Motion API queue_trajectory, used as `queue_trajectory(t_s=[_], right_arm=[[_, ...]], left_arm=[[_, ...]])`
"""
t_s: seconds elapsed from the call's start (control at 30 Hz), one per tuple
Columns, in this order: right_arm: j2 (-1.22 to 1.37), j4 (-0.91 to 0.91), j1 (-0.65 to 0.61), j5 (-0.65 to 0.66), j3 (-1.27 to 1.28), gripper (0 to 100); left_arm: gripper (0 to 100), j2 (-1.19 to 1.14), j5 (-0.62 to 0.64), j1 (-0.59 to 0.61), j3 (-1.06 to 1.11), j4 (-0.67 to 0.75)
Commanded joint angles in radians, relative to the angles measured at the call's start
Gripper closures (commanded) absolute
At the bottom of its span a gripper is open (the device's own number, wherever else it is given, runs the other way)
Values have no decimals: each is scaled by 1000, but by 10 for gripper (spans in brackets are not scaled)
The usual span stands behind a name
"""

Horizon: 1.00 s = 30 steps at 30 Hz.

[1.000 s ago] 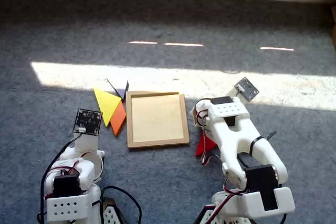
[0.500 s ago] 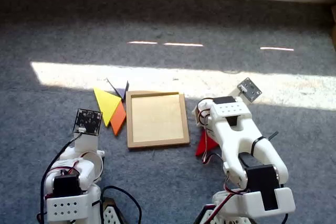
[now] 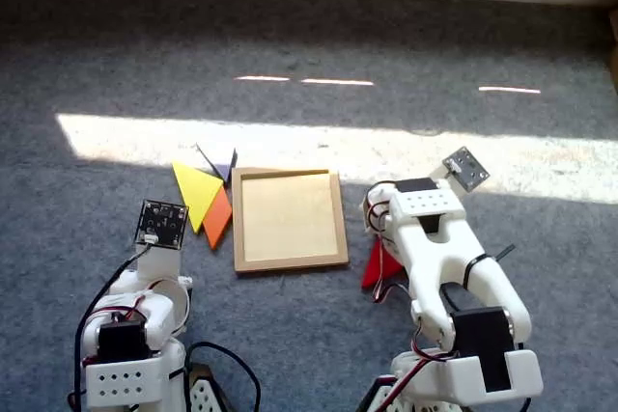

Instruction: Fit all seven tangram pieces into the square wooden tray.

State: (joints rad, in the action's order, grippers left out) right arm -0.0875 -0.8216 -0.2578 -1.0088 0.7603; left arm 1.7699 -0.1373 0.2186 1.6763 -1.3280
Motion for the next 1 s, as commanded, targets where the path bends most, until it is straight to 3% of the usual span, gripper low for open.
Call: queue_trajectory(t_s=[0.0, 0.27, 0.57, 0.73, 0.97], right_arm=[[2, 13, 2, -3, -33, 773], [-7, -28, 4, 12, -42, 778], [-85, -262, -2, 212, -131, 778], [-196, -274, -16, 316, -139, 778], [-252, -259, -134, 509, -145, 778]], left_arm=[[995, 45, 3, -1, 19, -11], [995, 45, 3, -1, 19, -11], [995, 45, 3, -1, 19, -11], [995, 45, 3, -1, 19, -11], [995, 45, 3, -1, 19, -11]])
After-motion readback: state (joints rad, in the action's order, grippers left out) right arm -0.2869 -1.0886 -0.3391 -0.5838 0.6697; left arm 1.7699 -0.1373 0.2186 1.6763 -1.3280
